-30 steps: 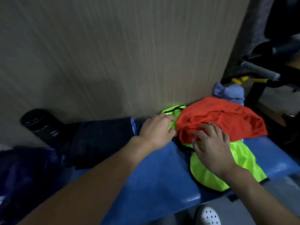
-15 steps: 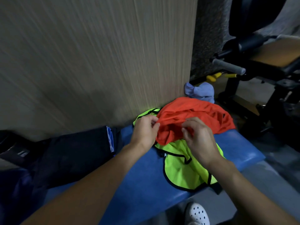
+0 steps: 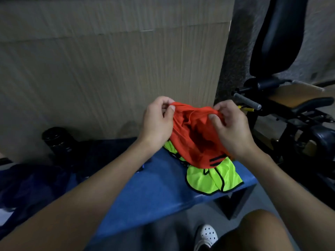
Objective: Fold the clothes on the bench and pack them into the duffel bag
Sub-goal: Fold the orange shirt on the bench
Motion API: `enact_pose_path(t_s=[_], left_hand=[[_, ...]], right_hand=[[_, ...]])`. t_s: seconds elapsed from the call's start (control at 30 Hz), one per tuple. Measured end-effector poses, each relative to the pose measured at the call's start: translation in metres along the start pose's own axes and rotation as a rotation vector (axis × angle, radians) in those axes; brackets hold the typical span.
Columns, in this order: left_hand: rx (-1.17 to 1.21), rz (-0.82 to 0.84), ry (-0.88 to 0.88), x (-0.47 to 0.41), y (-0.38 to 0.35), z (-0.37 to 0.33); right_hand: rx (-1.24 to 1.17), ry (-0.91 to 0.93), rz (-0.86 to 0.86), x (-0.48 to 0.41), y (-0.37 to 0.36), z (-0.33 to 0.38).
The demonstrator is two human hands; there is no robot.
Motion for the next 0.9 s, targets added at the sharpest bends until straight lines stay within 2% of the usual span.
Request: enact_pose_path(t_s=[0.13,0.3,0.37,0.5,0.57,0.67,0.8,0.9], left_hand=[[0.015,0.014,0.041,0.024,0.044,-0.015],[0.03,0.004,0.108,0.056,0.095,-0.02],[0.028,0.074,0.119,0.067,0.11,-0.02],[-0.039,0.316,0.136,0.084,0.136,-0.026],[-0.095,0.364,0.11,0.089,0.148,-0.031],[-0.09,0.336,0.137,0.093,0.162,-0.037],[0.051,0.303,0.232,0.094,0.171,-0.049],[0.103,0.315,0.235,0.097,0.172,-0.054]], right_hand=[[-0.084,-0.005,0.12,0.013,-0.011,0.038],[-0.138,0.06,0.141,0.03,-0.023,0.085],[-0.161,0.061,0.167,0.035,-0.03,0.097],[-0.266,-0.002,0.196,0.036,-0.034,0.113],[-0.301,-0.034,0.245,0.037,-0.037,0.119],[-0.341,-0.104,0.305,0.041,-0.039,0.128],[-0.416,-0.157,0.395,0.042,-0.033,0.143],[-0.274,-0.136,0.544,0.049,-0.036,0.15]])
Point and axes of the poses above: each hand's wrist, its own x-axis away from the middle knuckle, its own y-axis out of the back of the hand, z = x × y, the point moved 5 cm from there along -x, towards the middle knuckle, and after that the axes turned 1 degree about -x, right-handed, at the moved point
